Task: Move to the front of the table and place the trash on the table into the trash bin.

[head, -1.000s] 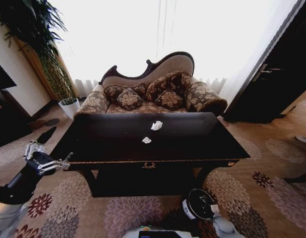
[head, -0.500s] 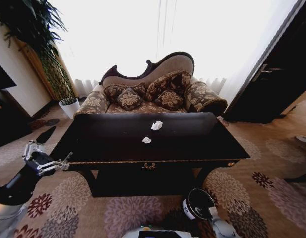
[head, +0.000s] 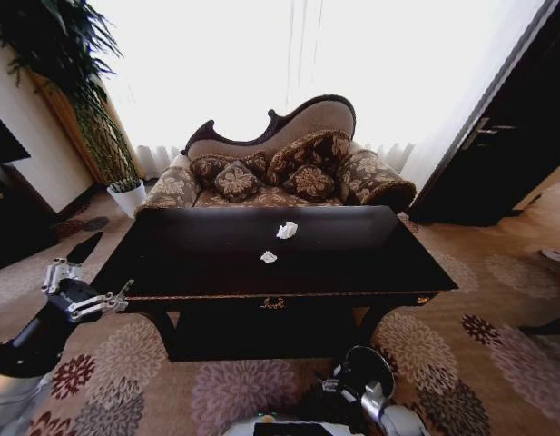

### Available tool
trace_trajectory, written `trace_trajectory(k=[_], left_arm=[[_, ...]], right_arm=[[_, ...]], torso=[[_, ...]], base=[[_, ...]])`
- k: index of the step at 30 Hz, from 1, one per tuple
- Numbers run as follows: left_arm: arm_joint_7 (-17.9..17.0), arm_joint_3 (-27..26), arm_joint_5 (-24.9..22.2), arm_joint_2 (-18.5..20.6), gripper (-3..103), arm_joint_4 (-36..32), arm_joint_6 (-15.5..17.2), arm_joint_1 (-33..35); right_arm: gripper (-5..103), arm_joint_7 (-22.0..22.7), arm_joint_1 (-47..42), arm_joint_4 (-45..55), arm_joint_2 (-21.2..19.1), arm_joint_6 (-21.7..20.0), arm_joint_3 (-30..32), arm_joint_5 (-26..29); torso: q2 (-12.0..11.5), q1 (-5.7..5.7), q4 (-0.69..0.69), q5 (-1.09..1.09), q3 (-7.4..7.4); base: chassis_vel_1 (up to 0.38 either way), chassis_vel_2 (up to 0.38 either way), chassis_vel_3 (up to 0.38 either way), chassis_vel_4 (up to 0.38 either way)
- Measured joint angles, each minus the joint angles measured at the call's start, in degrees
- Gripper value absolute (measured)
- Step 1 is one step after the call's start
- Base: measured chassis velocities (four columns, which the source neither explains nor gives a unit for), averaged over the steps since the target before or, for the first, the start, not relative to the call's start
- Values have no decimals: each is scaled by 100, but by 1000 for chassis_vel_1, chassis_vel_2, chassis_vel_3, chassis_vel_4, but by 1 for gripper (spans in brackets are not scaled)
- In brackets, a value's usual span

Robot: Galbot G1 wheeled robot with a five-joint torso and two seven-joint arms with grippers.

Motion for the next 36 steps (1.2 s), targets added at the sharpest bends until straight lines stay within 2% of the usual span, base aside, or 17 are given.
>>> trace_trajectory(k=[2,4,6,8,11,12,15,23,26,30,34,35,36], left_arm=[[-2,-88,-84,53,100,17,0,1],[-2,-110,-103,64,100,24,0,1],[-3,-141,-129,80,100,35,0,7],[-3,-143,-131,80,100,37,-1,7],[-18,-141,-134,72,100,36,9,4],[-18,-141,-134,72,100,36,9,4],[-45,-145,-135,77,100,69,15,-4],[-60,-184,-139,107,100,147,18,-6],[-88,-185,-144,100,100,130,26,-1],[-161,-211,-161,96,100,132,28,6],[-198,-286,-182,102,100,213,30,-6],[-198,-286,-182,102,100,213,30,-6],[-189,-314,-181,117,100,263,30,-12]], right_arm=[[100,-264,-150,193,-8,226,12,261],[100,-361,-197,277,-8,277,23,383],[100,-883,-358,628,7,378,90,956],[100,-1028,-394,720,17,380,115,1132],[100,-1643,-557,1244,93,317,286,1813],[100,-1643,-557,1244,93,317,286,1813],[100,-2036,-703,1748,158,235,466,2127],[100,-2353,-1020,3100,361,91,796,2886],[100,-2395,-1086,3515,370,35,896,3134],[100,-2202,-1153,3954,365,-4,915,3420],[100,-1600,-1153,4605,321,-106,915,3562],[100,-1600,-1153,4605,321,-106,915,3562],[100,-1066,-1115,4852,243,-83,804,3560]], torso=[[0,0,0,1,0],[0,0,0,1,0],[0,0,0,0,0],[0,0,0,0,0],[0,0,1,1,0],[0,0,1,1,0],[0,0,0,0,0],[0,0,0,0,0],[0,0,0,0,0],[0,0,0,1,0],[0,0,0,0,0],[0,0,0,0,0],[0,0,0,1,0]], base=[[0,0,0,0],[0,0,0,0],[0,0,0,0],[0,0,0,0],[0,0,0,0],[0,0,0,0],[0,0,0,0],[0,0,0,0],[0,0,0,0],[0,0,0,0],[0,0,0,0],[0,0,0,0],[0,0,0,0]])
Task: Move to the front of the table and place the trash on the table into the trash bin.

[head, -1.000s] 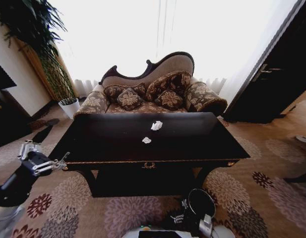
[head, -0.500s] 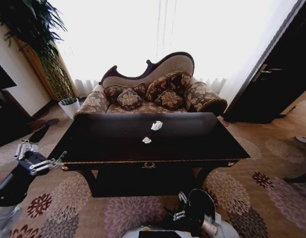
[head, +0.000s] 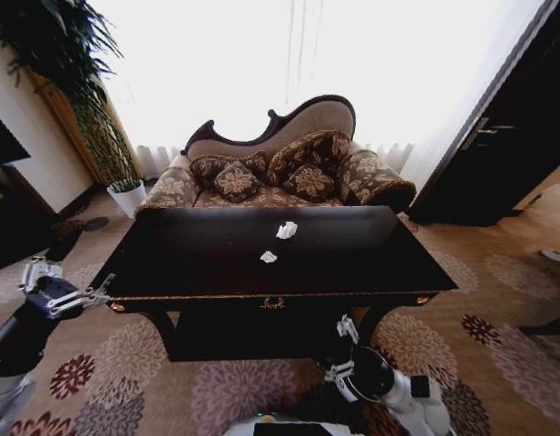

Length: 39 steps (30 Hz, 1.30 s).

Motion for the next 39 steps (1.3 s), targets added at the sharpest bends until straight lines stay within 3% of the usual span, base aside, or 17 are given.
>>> trace_trajectory(k=[1,2,6,8,10,11,12,14,15,18,26,30,31,35,36,39], left_arm=[[8,-29,-7,11,100,35,0,-12],[8,-29,-7,11,100,35,0,-12],[7,-377,-254,133,100,253,119,-155],[7,-439,-293,168,100,297,131,-168],[21,-620,-402,247,100,406,178,-215],[21,-620,-402,247,100,406,178,-215],[27,-685,-447,265,100,434,205,-237],[32,-719,-470,270,100,439,222,-247],[32,-719,-470,270,100,439,222,-247],[45,-698,-456,235,100,374,230,-249],[65,-390,-156,19,100,156,233,-238],[67,-116,111,-115,100,119,232,-251],[67,-116,111,-115,100,119,232,-251],[70,27,304,-166,100,194,212,-266],[70,27,304,-166,100,194,212,-266],[78,48,371,-175,100,247,167,-256]], right_arm=[[100,425,30,176,-55,-5,-70,1],[100,425,30,176,-55,-5,-70,1],[100,1968,216,896,-278,-403,-156,-216],[100,2215,246,996,-325,-523,-160,-314],[100,3239,351,1269,-540,-887,-222,-695],[100,3239,351,1269,-540,-887,-222,-695],[100,3921,423,1449,-692,-1183,-299,-903],[100,4793,521,1699,-914,-1635,-422,-1068],[100,4793,521,1699,-914,-1635,-422,-1068],[100,5832,729,2022,-1311,-2325,-568,-1134],[100,6463,1202,2106,-2078,-3079,-575,-968],[100,6684,1750,1639,-2900,-3386,-759,-605],[100,6684,1750,1639,-2900,-3386,-759,-605],[100,6756,2771,1031,-3579,-3454,-1412,-307],[100,6756,2771,1031,-3579,-3454,-1412,-307],[100,6755,3811,498,-3907,-3472,-2161,-1]], torso=[[0,0,1,0,0],[0,0,1,0,0],[0,0,1,-1,0],[0,0,0,-1,0],[0,0,0,-1,0],[0,0,0,-1,0],[0,0,0,0,0],[0,1,0,0,0],[0,1,0,0,0],[0,0,1,0,0],[0,1,0,1,0],[0,0,0,1,1],[0,0,0,1,1],[0,0,0,2,1],[0,0,0,2,1],[-1,1,1,0,1]], base=[[0,0,0,0],[0,0,0,0],[0,0,0,0],[0,0,0,0],[0,0,0,0],[0,0,0,0],[0,0,0,0],[0,0,0,0],[0,0,0,0],[0,0,0,0],[0,0,0,0],[0,0,0,0],[0,0,0,0],[0,0,0,0],[0,0,0,0],[0,0,0,0]])
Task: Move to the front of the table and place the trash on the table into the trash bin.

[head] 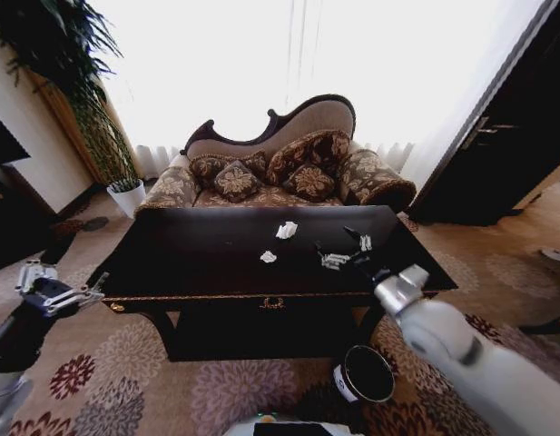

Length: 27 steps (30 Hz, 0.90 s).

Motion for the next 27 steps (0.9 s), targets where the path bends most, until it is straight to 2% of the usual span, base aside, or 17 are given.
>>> trace_trajectory(k=[1,3,5,7,8,9,10,15,19,21,27], left_arm=[[0,0,0,0,100,0,0,0],[5,-18,11,1,100,30,-24,15],[7,-25,13,3,100,37,-29,18],[10,-37,26,8,100,50,-31,22],[9,-37,28,8,100,50,-31,23],[9,-30,48,4,100,52,-32,24],[9,-30,48,4,100,52,-32,24],[25,-3,113,-1,100,61,-35,35],[33,41,171,-19,100,80,-40,37],[35,103,227,-26,100,118,-47,24],[35,157,289,-26,100,195,-49,-21]], right_arm=[[100,0,0,0,0,0,0,0],[100,-8,806,-336,-138,-102,-612,369],[100,-9,1056,-414,-157,-131,-790,442],[100,3,2079,-734,-145,-272,-1566,712],[100,5,2160,-763,-136,-291,-1645,744],[100,7,2622,-928,-52,-384,-2103,898],[100,7,2622,-928,-52,-384,-2103,898],[100,-22,3631,-1424,316,-543,-3263,1018],[100,-32,4091,-1594,520,-660,-3706,1116],[100,-30,4477,-1739,765,-791,-4062,1258],[100,-66,4928,-2072,1173,-835,-4590,1188]], torso=[[0,0,0,0,0],[0,0,-1,2,0],[0,0,-2,1,0],[0,0,0,0,0],[0,0,0,0,0],[0,0,-1,-2,0],[0,0,-1,-2,0],[0,0,-2,1,0],[0,0,-1,0,-1],[0,0,-1,-1,-1],[0,0,0,-1,-1]], base=[[0,0,0,0],[0,0,0,0],[0,0,0,0],[0,0,0,0],[0,0,0,0],[0,0,0,0],[0,0,0,0],[0,0,0,0],[0,0,0,0],[0,0,0,0],[0,0,0,0]])
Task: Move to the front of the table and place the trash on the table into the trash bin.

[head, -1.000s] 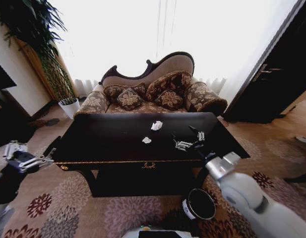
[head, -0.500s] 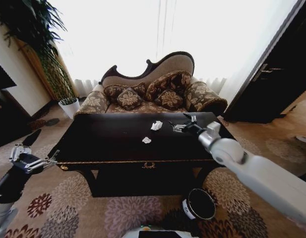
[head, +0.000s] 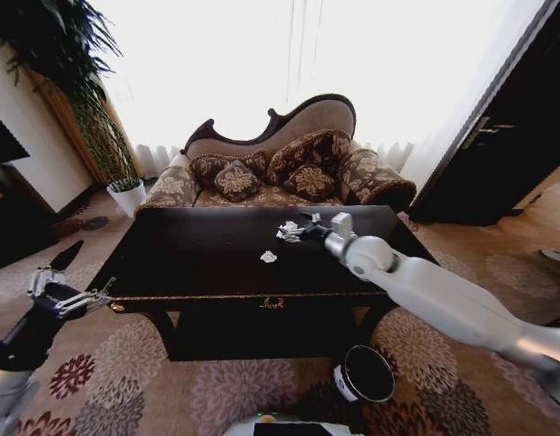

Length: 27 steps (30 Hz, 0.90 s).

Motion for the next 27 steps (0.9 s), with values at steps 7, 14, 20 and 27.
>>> trace_trajectory(k=[7,14,20,27], left_arm=[[0,-155,-57,90,100,11,-3,13],[16,-173,-52,100,100,68,-17,7],[19,-65,34,62,100,83,-18,-16],[20,36,96,44,100,78,-19,-24]], right_arm=[[100,-211,53,-531,402,39,-252,-355],[100,-397,24,-1075,661,193,-285,-735],[100,-505,17,-1334,695,298,-231,-875],[100,-639,15,-1526,668,358,-190,-979]], torso=[[0,0,-1,2,0],[1,-1,0,1,0],[1,-1,-1,1,0],[1,-1,-1,2,0]], base=[[0,0,0,0],[0,0,0,0],[0,0,0,0],[0,0,0,0]])
